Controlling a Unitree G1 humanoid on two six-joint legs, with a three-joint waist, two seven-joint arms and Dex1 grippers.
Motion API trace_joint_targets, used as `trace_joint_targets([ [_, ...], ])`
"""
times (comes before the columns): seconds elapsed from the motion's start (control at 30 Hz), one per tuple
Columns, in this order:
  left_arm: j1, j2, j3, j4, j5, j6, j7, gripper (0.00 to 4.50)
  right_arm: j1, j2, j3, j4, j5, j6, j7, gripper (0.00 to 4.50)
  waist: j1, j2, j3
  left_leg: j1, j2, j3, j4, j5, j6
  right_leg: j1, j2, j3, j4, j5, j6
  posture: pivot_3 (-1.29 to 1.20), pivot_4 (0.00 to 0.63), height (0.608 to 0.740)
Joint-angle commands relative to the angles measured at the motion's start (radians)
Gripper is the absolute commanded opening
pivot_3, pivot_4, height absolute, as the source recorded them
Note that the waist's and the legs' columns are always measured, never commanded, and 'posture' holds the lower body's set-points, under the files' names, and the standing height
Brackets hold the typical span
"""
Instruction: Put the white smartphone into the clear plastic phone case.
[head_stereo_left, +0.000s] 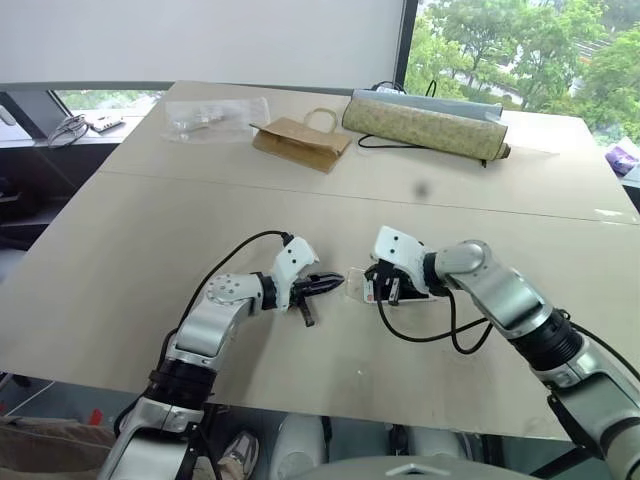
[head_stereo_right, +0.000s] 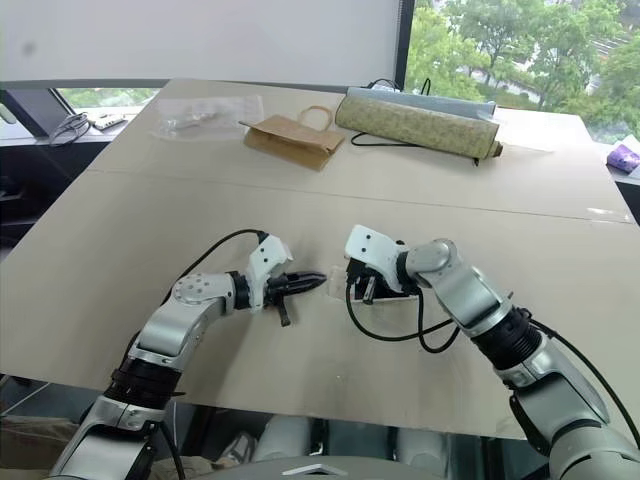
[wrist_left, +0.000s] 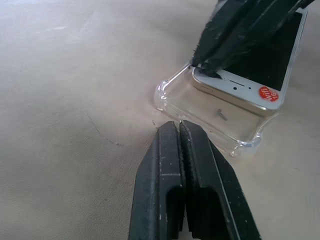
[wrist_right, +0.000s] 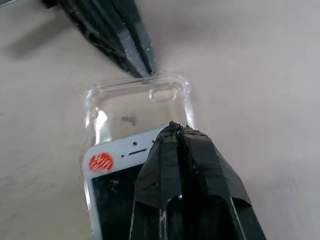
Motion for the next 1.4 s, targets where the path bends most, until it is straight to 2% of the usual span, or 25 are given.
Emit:
trace_joint_targets([
  [0.03, 0.005, -0.002, -0.003, -0.017, -0.003, 0.002, 0.003, 0.09, 0.039, 0.017, 0.012, 0.122, -0.065, 0.027, -0.080, 0.00, 0.001, 0.000, 0.000, 0.000, 0.000, 0.000, 0.000, 0.000, 0.000, 0.000, 0.000, 0.000, 0.000, 0.000, 0.000, 0.00, 0.150, 0.740],
  [0.2, 0.007, -0.004, -0.004, -0.018, -0.004, 0.002, 0.004, 0.09, 0.063, 0.060, -0.085, 0.046, -0.005, 0.015, -0.086, 0.00, 0.002, 0.000, 0.000, 0.000, 0.000, 0.000, 0.000, 0.000, 0.000, 0.000, 0.000, 0.000, 0.000, 0.000, 0.000, 0.00, 0.150, 0.740],
  [0.4, 0.009, -0.005, -0.004, -0.022, -0.005, 0.004, 0.005, 0.09, 0.102, 0.045, -0.222, -0.179, 0.137, 0.082, -0.032, 0.00, 0.003, 0.003, 0.003, -0.003, 0.000, -0.002, 0.000, 0.000, 0.000, 0.000, 0.000, 0.000, 0.000, 0.000, 0.000, 0.00, 0.150, 0.740],
  [0.6, 0.008, -0.007, -0.006, -0.021, -0.005, 0.004, 0.003, 0.09, 0.162, -0.073, -0.202, -0.317, 0.182, 0.122, 0.024, 0.00, 0.005, 0.004, 0.004, -0.003, 0.000, -0.002, -0.002, 0.000, 0.000, -0.001, 0.000, 0.000, -0.002, 0.000, 0.000, 0.00, 0.150, 0.740],
  [0.7, 0.005, -0.008, -0.007, -0.019, -0.004, 0.003, 0.001, 0.09, 0.183, -0.092, -0.188, -0.334, 0.190, 0.133, 0.018, 0.00, 0.004, 0.004, 0.004, -0.003, -0.001, -0.002, -0.002, 0.000, 0.000, -0.001, 0.000, 0.000, -0.002, 0.000, 0.000, 0.00, 0.150, 0.740],
  [0.83, 0.005, -0.005, -0.004, -0.018, -0.003, 0.000, 0.001, 0.09, 0.203, -0.089, -0.268, -0.344, 0.211, 0.161, -0.031, 0.00, 0.004, 0.004, 0.005, -0.003, -0.001, -0.003, -0.002, 0.000, 0.000, -0.001, 0.000, 0.000, -0.002, 0.000, 0.000, 0.00, 0.150, 0.740],
  [1.17, 0.029, 0.021, 0.000, -0.038, -0.014, -0.008, -0.026, 0.09, 0.328, -0.374, -0.464, -0.482, 0.299, 0.252, 0.033, 0.00, 0.004, 0.004, 0.006, -0.003, -0.001, -0.005, -0.006, 0.000, 0.000, -0.001, 0.000, 0.000, -0.006, 0.000, 0.000, 0.00, 0.150, 0.740],
  [1.27, 0.027, 0.027, 0.001, -0.030, -0.018, -0.013, -0.036, 0.09, 0.364, -0.444, -0.455, -0.472, 0.271, 0.233, 0.026, 0.00, 0.003, 0.004, 0.006, -0.003, -0.001, -0.005, -0.007, 0.000, 0.000, -0.001, 0.000, 0.000, -0.006, 0.000, 0.000, 0.00, 0.150, 0.740],
  [1.4, 0.022, 0.028, -0.003, -0.023, -0.018, -0.015, -0.045, 0.09, 0.391, -0.459, -0.428, -0.457, 0.257, 0.214, 0.006, 0.00, 0.003, 0.004, 0.006, -0.003, -0.001, -0.005, -0.007, 0.000, 0.000, -0.001, 0.000, 0.000, -0.006, 0.000, 0.001, 0.00, 0.150, 0.740],
])
